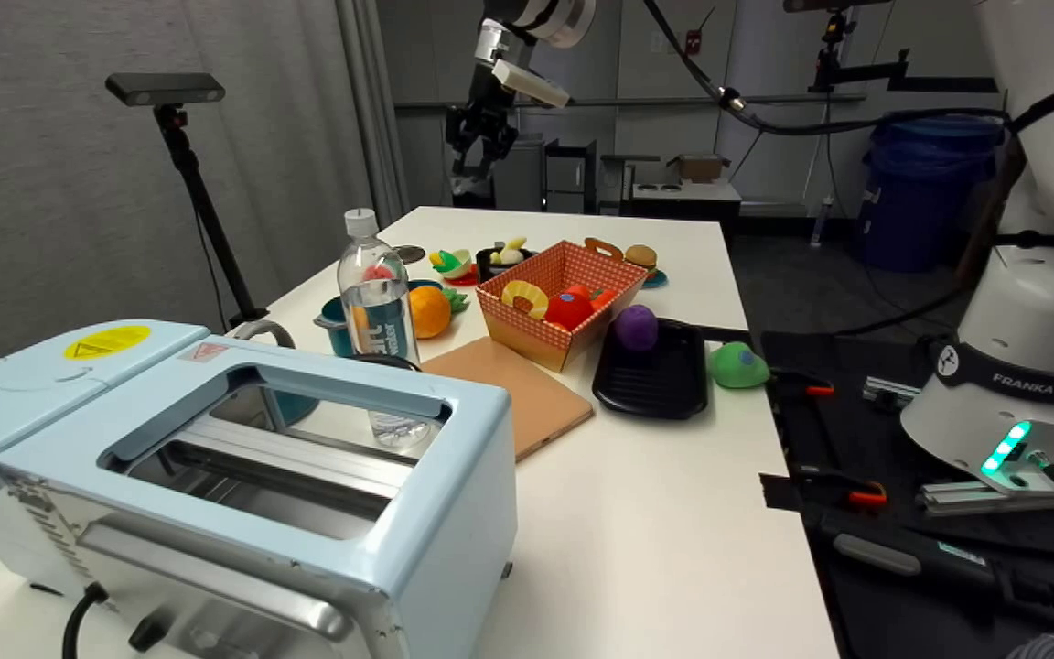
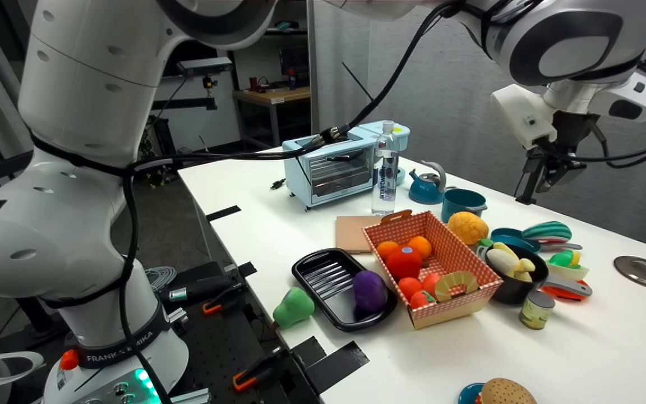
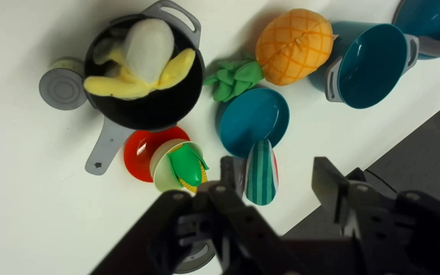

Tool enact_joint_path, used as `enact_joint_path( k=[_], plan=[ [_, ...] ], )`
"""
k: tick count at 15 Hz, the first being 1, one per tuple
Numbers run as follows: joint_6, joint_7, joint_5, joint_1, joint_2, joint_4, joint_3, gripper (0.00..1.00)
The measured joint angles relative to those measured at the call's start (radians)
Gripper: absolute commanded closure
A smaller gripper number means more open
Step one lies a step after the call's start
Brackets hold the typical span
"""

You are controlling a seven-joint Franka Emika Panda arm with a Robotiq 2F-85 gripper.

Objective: Get the toy banana and put it in the black bowl

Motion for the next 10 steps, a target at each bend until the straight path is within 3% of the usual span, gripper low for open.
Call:
enact_joint_path(
  k=[2,10],
  plan=[
    [0.0,0.0,0.0,0.0,0.001,0.0,0.002,0.01],
    [0.0,-0.001,0.0,0.0,-0.005,-0.001,0.009,0.0]
  ],
)
